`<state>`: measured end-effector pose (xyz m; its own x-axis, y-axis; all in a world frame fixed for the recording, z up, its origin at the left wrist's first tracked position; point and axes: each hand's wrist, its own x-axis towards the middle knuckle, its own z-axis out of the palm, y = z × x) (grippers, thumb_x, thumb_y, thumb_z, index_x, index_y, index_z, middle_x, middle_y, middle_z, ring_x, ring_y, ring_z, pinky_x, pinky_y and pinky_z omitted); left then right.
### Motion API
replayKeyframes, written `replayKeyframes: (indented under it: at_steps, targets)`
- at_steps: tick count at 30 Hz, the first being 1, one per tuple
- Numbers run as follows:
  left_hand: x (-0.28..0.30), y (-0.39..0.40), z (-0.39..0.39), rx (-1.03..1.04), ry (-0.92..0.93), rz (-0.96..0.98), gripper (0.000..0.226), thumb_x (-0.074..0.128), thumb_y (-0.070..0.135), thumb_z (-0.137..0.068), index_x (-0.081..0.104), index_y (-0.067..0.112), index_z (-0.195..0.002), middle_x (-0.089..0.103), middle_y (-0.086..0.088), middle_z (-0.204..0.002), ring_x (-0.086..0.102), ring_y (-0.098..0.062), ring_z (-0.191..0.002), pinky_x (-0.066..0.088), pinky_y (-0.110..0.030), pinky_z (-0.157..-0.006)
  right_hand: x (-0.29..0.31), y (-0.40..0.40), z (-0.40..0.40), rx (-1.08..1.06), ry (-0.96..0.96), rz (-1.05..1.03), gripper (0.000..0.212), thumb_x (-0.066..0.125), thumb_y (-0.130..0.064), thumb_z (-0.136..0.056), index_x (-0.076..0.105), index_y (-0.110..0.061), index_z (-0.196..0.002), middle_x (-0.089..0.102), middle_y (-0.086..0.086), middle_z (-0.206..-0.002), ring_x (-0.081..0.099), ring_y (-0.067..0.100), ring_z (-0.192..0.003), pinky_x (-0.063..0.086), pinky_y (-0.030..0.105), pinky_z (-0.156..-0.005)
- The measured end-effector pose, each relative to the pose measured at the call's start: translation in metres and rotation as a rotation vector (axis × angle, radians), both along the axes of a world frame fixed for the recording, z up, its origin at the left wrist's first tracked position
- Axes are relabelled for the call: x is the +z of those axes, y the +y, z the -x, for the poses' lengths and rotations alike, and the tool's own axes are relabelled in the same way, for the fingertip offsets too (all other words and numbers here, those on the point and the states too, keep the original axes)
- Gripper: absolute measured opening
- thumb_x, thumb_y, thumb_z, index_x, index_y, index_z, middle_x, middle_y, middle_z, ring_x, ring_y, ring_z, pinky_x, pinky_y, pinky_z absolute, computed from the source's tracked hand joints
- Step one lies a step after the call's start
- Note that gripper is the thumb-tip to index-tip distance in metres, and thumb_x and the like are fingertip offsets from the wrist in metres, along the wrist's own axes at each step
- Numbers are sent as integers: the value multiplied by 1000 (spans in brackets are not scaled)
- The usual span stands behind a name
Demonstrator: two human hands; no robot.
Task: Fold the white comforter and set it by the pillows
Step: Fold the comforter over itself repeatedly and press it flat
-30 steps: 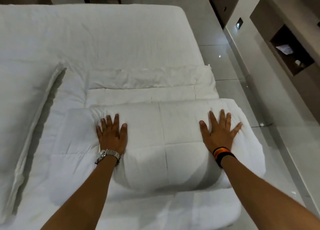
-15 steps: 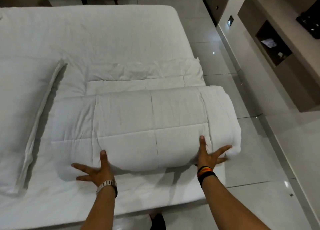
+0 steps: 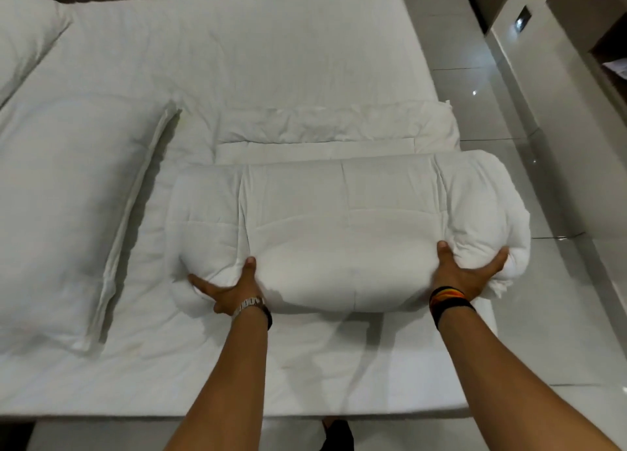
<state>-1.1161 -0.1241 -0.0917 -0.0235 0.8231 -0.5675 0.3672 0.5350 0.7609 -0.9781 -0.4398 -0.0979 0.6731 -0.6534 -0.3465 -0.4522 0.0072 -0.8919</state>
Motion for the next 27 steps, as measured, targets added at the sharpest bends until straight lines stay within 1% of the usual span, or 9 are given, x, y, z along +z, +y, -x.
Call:
replayKeyframes:
  at_steps: [2, 4, 9, 13, 17, 20, 22, 24, 27]
  targets:
    - [5, 2, -1, -37, -54, -109, 123, 95, 24, -67, 15, 49, -157, 40, 0, -143, 49, -16, -108, 35, -26, -92, 7, -2, -2, 3, -15, -1, 103, 90, -38, -72, 28, -54, -153, 53, -8, -131, 58, 20, -113, 45, 30, -97]
    - [12, 1, 5, -56, -111, -171, 116, 91, 13, -70, 21, 42, -158, 40, 11, -131, 48, -11, -109, 34, -21, -96, 16, -7, 4, 19, -40, -9, 96, 89, -35, -75, 33, -52, -151, 50, -14, -126, 54, 15, -109, 41, 27, -94]
    - [47, -17, 43, -44, -183, -255, 109, 87, 10, -73, 25, 46, -155, 41, 12, -127, 51, -13, -106, 36, -23, -94, 46, -26, 45, 47, -80, -63, 93, 88, -31, -76, 37, -49, -151, 50, -15, -126, 52, 14, -107, 37, 23, -92]
    - [83, -53, 109, -73, -166, -302, 106, 85, 9, -76, 25, 44, -156, 45, 3, -131, 51, -19, -107, 38, -28, -92, 63, -59, 118, 63, -82, -76, 91, 88, -31, -77, 37, -46, -152, 60, 1, -142, 59, 30, -123, 37, 27, -96]
    - [100, -97, 205, -18, -122, -168, 102, 85, 11, -80, 24, 40, -156, 46, -14, -146, 54, -32, -121, 41, -36, -92, 76, -101, 209, 106, -24, -49, 89, 87, -30, -80, 36, -45, -152, 60, 11, -141, 57, 39, -125, 42, 39, -103]
    - [110, -116, 263, 239, -378, 150, 85, 80, 42, -82, 32, 34, -152, 46, -1, -144, 51, -23, -126, 44, -34, -94, 92, -128, 259, 132, 6, -2, 91, 86, -29, -81, 34, -43, -154, 57, 14, -144, 54, 40, -128, 42, 43, -106]
    - [116, -123, 283, 238, -361, 135, 82, 75, 50, -83, 35, 29, -151, 48, 3, -141, 50, -21, -129, 45, -36, -95, 103, -137, 279, 135, 26, 22, 92, 86, -29, -81, 33, -43, -154, 57, 15, -144, 55, 41, -128, 42, 44, -105]
    - [123, -127, 295, 187, -269, 83, 91, 79, 37, -85, 25, 31, -158, 37, -3, -157, 42, -26, -140, 41, -42, -109, 113, -142, 290, 140, 34, 42, 92, 85, -29, -82, 32, -43, -156, 57, 17, -144, 55, 42, -129, 42, 46, -107]
    - [145, -129, 281, -22, -62, -33, 108, 83, 23, -83, 9, 55, -155, 12, -13, -168, 34, -37, -145, 34, -55, -115, 124, -140, 277, 160, -24, 13, 92, 85, -27, -82, 33, -40, -157, 54, 12, -150, 51, 38, -135, 41, 45, -114]
